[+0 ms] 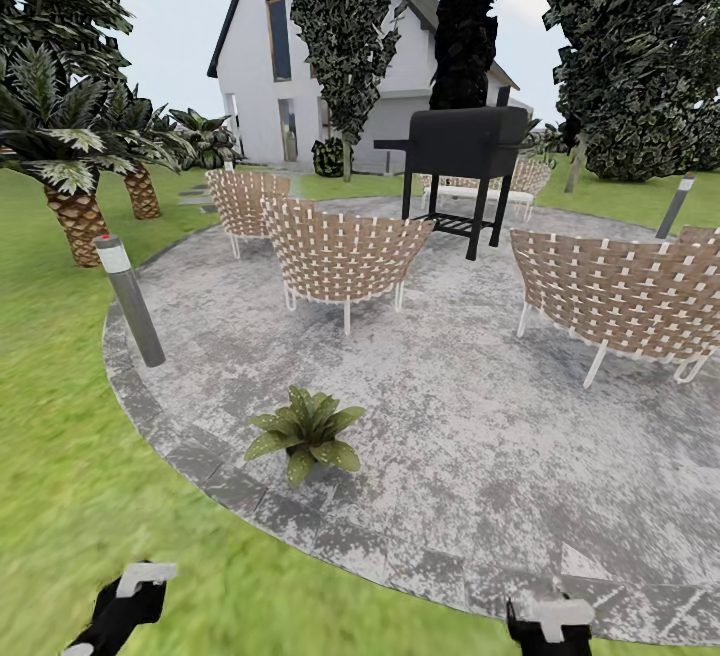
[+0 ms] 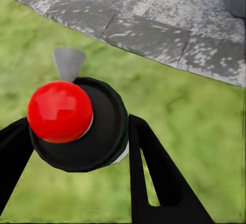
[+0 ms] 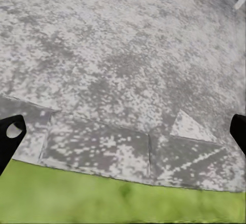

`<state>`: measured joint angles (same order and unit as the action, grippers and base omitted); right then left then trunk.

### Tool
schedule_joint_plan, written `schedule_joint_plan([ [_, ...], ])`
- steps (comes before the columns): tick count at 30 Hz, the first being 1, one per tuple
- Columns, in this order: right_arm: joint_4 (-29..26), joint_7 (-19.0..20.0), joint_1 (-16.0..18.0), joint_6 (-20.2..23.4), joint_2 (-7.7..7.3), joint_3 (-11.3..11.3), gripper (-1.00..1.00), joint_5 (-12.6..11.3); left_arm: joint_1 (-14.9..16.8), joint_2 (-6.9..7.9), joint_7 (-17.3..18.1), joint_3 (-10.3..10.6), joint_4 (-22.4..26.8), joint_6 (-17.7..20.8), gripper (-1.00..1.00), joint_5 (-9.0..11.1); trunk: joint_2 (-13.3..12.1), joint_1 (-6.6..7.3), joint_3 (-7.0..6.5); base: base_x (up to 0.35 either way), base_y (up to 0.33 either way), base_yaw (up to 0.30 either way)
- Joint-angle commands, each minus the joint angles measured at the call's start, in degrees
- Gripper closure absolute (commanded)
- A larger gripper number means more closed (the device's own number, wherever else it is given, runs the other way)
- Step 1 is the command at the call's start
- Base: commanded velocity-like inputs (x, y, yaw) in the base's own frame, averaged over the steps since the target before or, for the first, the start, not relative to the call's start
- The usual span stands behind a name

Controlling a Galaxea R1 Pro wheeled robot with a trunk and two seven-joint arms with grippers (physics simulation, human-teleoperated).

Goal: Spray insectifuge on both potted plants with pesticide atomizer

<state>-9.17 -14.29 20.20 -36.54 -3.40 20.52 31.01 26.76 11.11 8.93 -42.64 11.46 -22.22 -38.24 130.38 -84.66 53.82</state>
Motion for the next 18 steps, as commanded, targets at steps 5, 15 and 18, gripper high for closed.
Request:
schedule_joint_plan([
  [5,1.8,-3.3,0.0,-2.1,-0.18,3.3,-1.00,0.6,-1.6,0.02,-4.6,-0.7,-5.8,-2.7,1.00,1.1,0.0,0.01,0.04,0.000,0.000,0.000],
  [15,3.1,-3.1,-0.1,-2.1,0.25,3.4,-1.00,0.9,-2.1,-0.28,-5.1,-0.7,-8.0,-2.7,1.00,3.0,0.0,0.01,0.04,0.000,0.000,0.000],
  [18,6.5,-3.1,-0.1,-2.0,0.32,3.4,-1.00,0.9,-2.2,-0.29,-5.1,-0.7,-8.5,-2.7,1.00,3.0,0.0,0.01,0.04,0.000,0.000,0.000],
])
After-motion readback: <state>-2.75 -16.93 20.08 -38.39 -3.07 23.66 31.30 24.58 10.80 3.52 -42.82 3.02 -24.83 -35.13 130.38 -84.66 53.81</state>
